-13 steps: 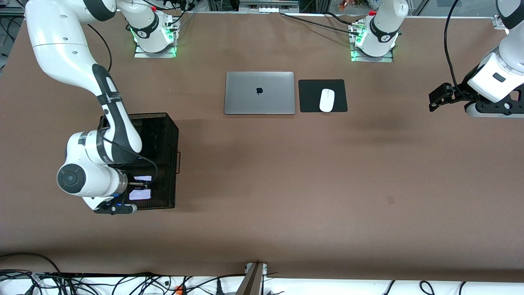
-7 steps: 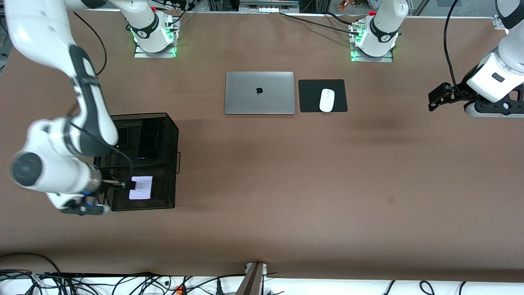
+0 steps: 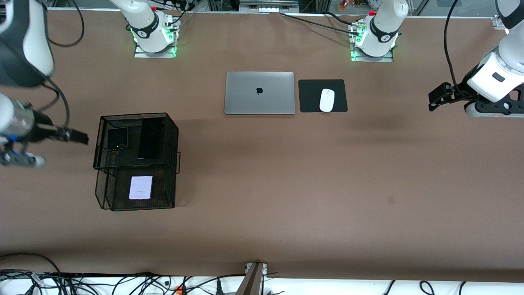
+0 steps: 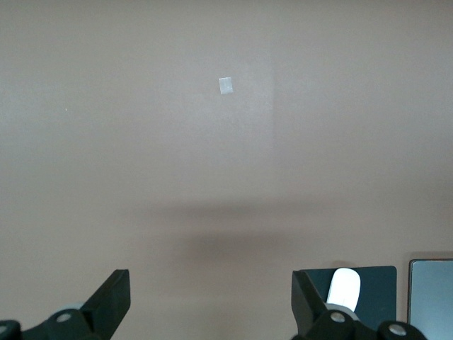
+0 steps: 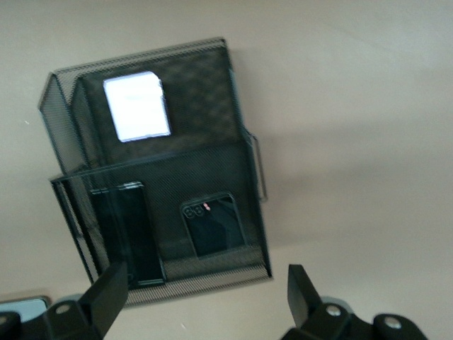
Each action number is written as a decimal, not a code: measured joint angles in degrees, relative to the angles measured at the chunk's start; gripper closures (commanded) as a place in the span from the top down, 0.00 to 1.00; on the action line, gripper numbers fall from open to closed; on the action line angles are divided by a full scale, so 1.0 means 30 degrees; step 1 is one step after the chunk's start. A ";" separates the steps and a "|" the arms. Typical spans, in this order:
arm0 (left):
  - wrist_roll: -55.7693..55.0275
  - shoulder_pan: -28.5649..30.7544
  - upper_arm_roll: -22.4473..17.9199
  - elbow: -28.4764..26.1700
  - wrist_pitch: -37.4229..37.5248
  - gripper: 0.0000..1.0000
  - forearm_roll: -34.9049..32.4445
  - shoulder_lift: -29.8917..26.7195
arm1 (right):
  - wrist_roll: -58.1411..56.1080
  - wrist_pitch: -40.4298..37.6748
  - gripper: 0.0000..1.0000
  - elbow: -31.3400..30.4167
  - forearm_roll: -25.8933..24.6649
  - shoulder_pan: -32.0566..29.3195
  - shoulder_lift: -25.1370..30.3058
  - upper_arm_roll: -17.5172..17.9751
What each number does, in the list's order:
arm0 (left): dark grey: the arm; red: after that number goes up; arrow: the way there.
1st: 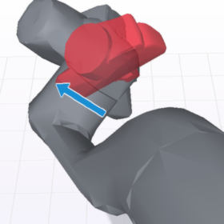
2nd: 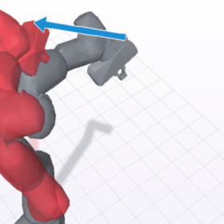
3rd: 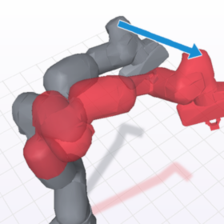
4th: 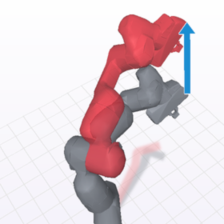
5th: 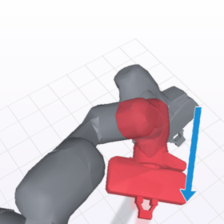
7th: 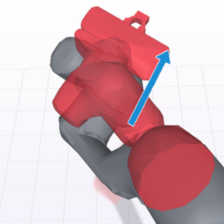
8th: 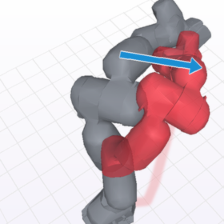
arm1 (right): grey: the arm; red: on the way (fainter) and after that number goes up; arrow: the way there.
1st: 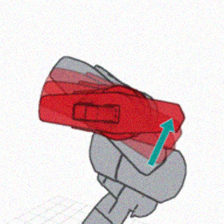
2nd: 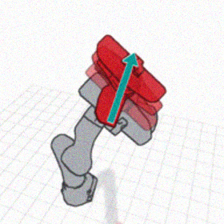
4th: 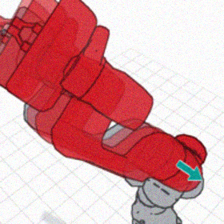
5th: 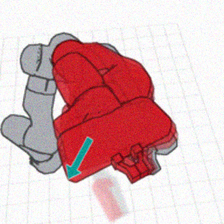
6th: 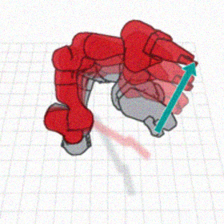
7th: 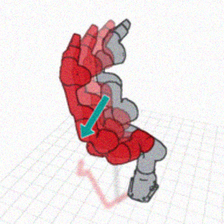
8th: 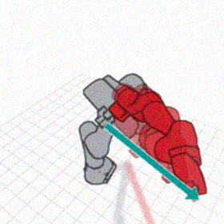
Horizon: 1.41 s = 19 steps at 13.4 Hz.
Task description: Place phones with both arms
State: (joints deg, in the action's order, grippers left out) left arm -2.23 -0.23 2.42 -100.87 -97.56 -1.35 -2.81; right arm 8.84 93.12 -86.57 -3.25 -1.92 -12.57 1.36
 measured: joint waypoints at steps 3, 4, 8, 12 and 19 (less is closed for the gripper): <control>0.0000 0.0000 0.0000 0.0003 0.0000 1.00 0.0000 0.0000 | -0.0164 0.0555 1.00 -0.3250 -0.0004 0.0293 0.3058 -0.0987; 0.0000 0.0000 0.0000 0.0003 0.0000 1.00 0.0000 0.0000 | -0.0415 0.0555 1.00 -0.3613 -0.0006 0.0455 0.3566 -0.1223; 0.0000 0.0002 -0.0008 0.0003 0.0000 1.00 0.0000 0.0000 | -0.1398 0.0072 1.00 -0.3557 -0.0006 0.0726 0.4277 -0.1566; -0.0001 0.0006 -0.0014 0.0003 0.0000 1.00 0.0000 0.0000 | -0.1525 -0.1548 1.00 -0.2962 -0.0006 0.0959 0.4364 -0.1525; -0.0001 0.0006 -0.0014 0.0003 0.0000 1.00 0.0000 0.0000 | -0.1774 -0.1548 1.00 -0.2956 0.0625 0.0976 0.4353 -0.1533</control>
